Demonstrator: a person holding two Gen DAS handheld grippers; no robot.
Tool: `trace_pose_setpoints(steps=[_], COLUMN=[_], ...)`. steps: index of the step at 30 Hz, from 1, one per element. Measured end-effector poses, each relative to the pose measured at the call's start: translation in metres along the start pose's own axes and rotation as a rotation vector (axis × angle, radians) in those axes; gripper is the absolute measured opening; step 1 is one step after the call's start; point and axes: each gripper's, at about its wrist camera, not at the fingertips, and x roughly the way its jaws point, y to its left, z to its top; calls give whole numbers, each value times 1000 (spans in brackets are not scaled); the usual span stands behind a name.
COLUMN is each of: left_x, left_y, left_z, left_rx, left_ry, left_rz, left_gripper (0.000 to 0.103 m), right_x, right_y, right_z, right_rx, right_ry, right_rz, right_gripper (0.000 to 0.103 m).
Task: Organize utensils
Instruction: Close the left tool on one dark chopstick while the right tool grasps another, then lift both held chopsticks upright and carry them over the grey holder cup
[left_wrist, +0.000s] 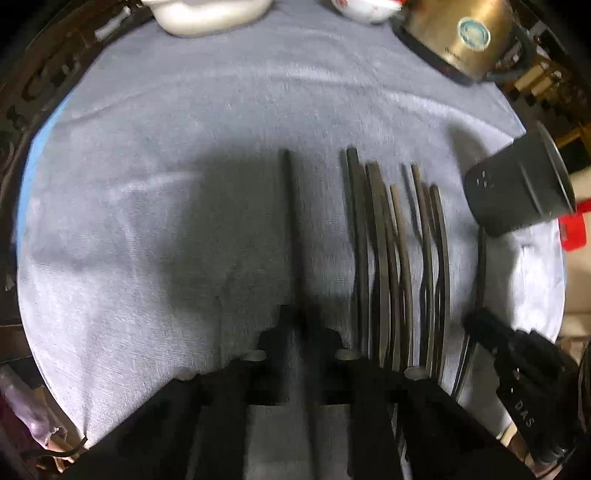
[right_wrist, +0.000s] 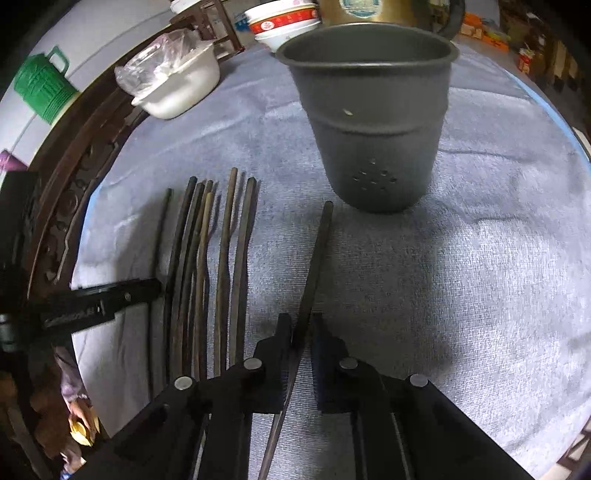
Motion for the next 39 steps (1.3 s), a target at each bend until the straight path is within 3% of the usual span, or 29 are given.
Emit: trace_pose_setpoints(steps=[5, 9, 11, 12, 13, 15, 18, 20, 22, 23, 24, 28, 32, 36, 39], left_x=[-4, -4, -5, -7, -9, -16, -20, -16, -6, -6, -4, 2, -5, -47, -81], left_y=[15, 26, 29, 31, 32, 34, 30, 29, 25, 24, 23, 29, 61, 82, 91], left_z=[-10, -14, -13, -10, -6, -1, 9, 15, 19, 19, 20, 30, 20, 0, -12], left_rx=[24, 5, 7, 13, 19, 31, 43, 50, 66, 76, 79, 73, 24, -37, -72], left_ry=[8, 11, 34, 38, 34, -4, 10, 26, 54, 33, 43, 51, -3, -166, -328], left_rz=[25, 1, -24, -26, -17, 17, 18, 29, 45, 61, 50, -5, -61, -113, -135], left_gripper=[6, 7, 18, 38, 51, 54, 54, 54, 24, 19, 7, 6, 6, 6, 6], right_x=[1, 4, 5, 5, 7, 6, 9, 11, 14, 16, 17, 14, -1, -41, -70], right_y=[11, 18, 18, 19, 20, 18, 18, 17, 18, 19, 21, 21, 15, 21, 20], right_z=[1, 6, 10, 12, 17, 19, 26, 31, 36, 37, 38, 34, 27, 10, 3], right_rx=[-108, -159, -150, -149, -144, -130, -105, -87, -85, -91, -105, -126, -95, -70, -47], right_ry=[46, 75, 98, 106, 115, 125, 143, 150, 156, 162, 167, 184, 121, -21, -141], right_rz=[-39, -57, -58, -65, -83, -116, -123, -120, -121, -126, -130, -124, -68, 10, 8], right_gripper=[10, 12, 12, 12, 13, 14, 14, 14, 14, 13, 13, 9, 6, 6, 6])
